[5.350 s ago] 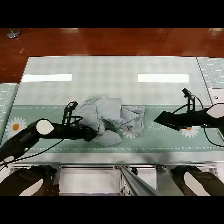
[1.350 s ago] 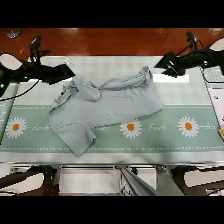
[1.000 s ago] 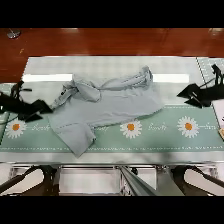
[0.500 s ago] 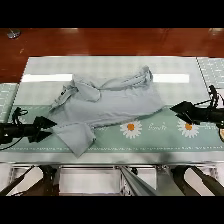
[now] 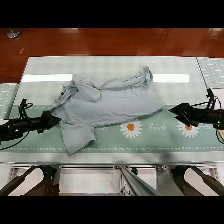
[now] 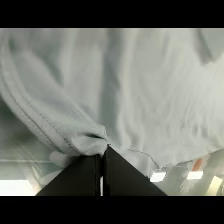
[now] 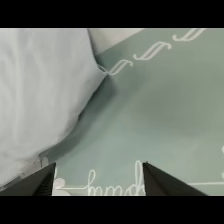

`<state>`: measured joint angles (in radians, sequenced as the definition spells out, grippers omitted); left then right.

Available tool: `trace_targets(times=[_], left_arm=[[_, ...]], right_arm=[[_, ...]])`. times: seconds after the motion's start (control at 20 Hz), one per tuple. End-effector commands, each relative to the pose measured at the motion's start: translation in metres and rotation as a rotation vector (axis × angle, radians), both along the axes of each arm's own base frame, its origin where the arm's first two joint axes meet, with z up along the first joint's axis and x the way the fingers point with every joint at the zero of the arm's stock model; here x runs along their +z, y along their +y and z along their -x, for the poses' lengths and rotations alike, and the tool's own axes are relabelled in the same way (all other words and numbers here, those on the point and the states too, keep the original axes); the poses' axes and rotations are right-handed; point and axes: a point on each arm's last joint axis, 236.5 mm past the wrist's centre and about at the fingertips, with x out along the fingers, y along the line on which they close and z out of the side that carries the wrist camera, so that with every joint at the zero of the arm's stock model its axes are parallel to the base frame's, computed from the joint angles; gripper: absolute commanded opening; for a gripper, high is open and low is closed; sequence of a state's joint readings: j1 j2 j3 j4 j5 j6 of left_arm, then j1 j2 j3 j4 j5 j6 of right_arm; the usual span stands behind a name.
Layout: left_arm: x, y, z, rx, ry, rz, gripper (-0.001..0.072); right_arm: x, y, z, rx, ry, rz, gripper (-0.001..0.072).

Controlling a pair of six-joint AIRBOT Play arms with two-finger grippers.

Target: Fold the shirts.

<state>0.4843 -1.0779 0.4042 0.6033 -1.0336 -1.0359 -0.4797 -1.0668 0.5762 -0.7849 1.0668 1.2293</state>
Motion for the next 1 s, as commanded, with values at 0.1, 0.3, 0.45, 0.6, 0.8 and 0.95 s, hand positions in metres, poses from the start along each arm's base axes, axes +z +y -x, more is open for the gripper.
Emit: trace_targets(times=[0.1,0.3,0.45,0.6,0.8,0.95], left_arm=[[0.010,-0.008,-0.003,-0.046,-0.034,0.019,0.0024],[0.010,-0.008,-0.003,-0.045,-0.034,0.018,0.0025],[0.010,-0.008,-0.003,-0.045,-0.034,0.019,0.0025],[0.011,-0.009,-0.002,-0.051,-0.033,0.024,0.0025],[0.039,-0.009,-0.014,-0.090,-0.100,0.023,0.0024],[0.142,0.002,-0.065,-0.083,-0.387,-0.030,0.0024]], right_arm=[[-0.025,-0.006,-0.021,-0.047,0.073,-0.052,0.0615],[-0.038,0.031,-0.052,0.086,0.095,-0.040,0.0615],[-0.048,0.056,-0.074,0.096,0.159,-0.070,0.0615],[-0.046,0.083,-0.091,0.175,0.153,-0.071,0.0603],[-0.013,0.095,-0.117,0.265,0.077,-0.041,0.0032],[0.070,0.082,-0.154,0.371,-0.097,0.077,0.0032]])
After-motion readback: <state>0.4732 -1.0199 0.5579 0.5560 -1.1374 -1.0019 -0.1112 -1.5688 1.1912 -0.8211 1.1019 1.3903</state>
